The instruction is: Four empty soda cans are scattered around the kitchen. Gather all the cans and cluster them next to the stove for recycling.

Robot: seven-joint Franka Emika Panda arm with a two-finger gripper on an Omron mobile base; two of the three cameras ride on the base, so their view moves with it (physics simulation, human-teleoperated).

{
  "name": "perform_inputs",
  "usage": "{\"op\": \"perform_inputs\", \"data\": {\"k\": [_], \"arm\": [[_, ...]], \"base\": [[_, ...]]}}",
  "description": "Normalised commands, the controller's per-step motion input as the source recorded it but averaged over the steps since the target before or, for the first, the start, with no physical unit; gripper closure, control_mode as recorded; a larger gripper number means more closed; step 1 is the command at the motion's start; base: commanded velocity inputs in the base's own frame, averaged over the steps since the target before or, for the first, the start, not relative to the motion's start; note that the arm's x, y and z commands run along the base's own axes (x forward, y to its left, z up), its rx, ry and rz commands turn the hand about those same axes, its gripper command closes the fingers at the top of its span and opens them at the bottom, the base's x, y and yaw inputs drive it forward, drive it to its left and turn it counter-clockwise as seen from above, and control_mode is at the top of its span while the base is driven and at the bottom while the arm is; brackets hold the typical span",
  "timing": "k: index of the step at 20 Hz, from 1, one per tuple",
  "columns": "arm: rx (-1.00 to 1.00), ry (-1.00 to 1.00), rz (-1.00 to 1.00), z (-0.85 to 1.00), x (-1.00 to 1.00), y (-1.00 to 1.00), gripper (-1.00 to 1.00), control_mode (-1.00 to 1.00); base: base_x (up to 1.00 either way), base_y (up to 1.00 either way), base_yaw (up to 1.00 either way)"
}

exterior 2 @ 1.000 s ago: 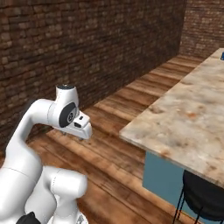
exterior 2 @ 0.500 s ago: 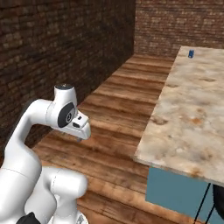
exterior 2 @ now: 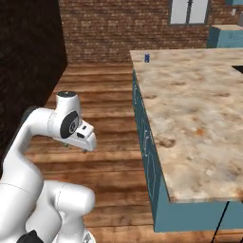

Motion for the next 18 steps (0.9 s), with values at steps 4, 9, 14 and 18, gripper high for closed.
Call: {"op": "perform_inputs", "data": {"k": [4, 9, 14, 18], "arm": [[0.0, 0.0, 0.0, 0.0, 0.0, 0.0, -1.0, 1.0], [0.0, 0.0, 0.0, 0.0, 0.0, 0.0, -1.0, 1.0], [0.0, 0.0, 0.0, 0.0, 0.0, 0.0, -1.0, 1.0], [0.0, 0.0, 0.0, 0.0, 0.0, 0.0, -1.0, 1.0]], "base": [[0.86, 0.87, -0.7], [0.98, 0.99, -0.61], [1.0, 0.88, -0.62], [0.96, 1.0, -0.25]]}}
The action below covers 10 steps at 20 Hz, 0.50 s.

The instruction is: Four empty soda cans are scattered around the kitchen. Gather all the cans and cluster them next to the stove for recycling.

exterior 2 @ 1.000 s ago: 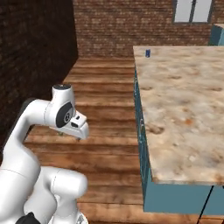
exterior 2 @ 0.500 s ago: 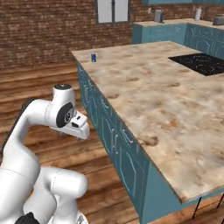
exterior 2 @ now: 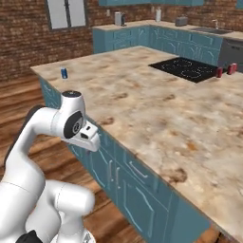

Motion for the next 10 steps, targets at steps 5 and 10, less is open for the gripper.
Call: {"op": "perform_inputs", "data": {"k": [5, 10], "arm": [[0.0, 0.0, 0.0, 0.0, 0.0, 0.0, -1.0, 1.0], [0.0, 0.0, 0.0, 0.0, 0.0, 0.0, -1.0, 1.0]], "base": [[0.96, 1.0, -0.15], [0.97, 1.0, -0.14]]}}
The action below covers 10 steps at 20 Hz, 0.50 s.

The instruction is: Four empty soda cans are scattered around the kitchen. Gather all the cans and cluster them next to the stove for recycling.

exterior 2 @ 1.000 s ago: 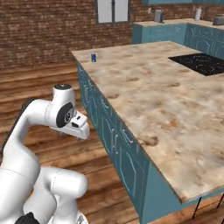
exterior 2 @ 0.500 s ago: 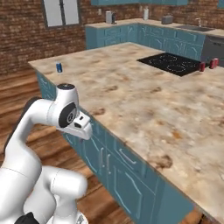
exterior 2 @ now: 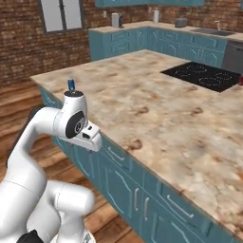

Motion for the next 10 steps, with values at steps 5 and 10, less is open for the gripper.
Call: {"op": "perform_inputs", "data": {"k": [5, 10], "arm": [[0.0, 0.0, 0.0, 0.0, 0.0, 0.0, -1.0, 1.0], [0.0, 0.0, 0.0, 0.0, 0.0, 0.0, -1.0, 1.0]], "base": [[0.99, 1.0, -0.14], [1.0, 1.0, -0.16]]}}
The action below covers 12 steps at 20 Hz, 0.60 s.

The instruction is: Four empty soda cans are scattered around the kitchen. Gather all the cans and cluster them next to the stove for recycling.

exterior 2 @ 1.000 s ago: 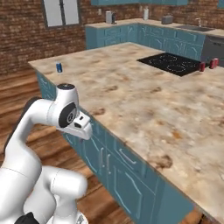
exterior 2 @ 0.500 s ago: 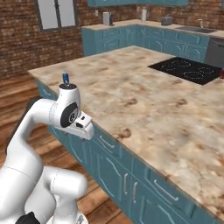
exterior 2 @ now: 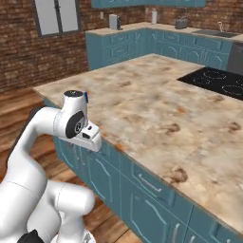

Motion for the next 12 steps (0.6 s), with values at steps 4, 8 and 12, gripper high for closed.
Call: {"op": "perform_inputs", "data": {"k": [4, 8, 12], "arm": [[0.0, 0.0, 0.0, 0.0, 0.0, 0.0, -1.0, 1.0], [0.0, 0.0, 0.0, 0.0, 0.0, 0.0, -1.0, 1.0], [0.0, 0.0, 0.0, 0.0, 0.0, 0.0, -1.0, 1.0]], "base": [[1.0, 1.0, -0.19], [0.96, 1.0, -0.24], [0.93, 1.0, -0.32]]}}
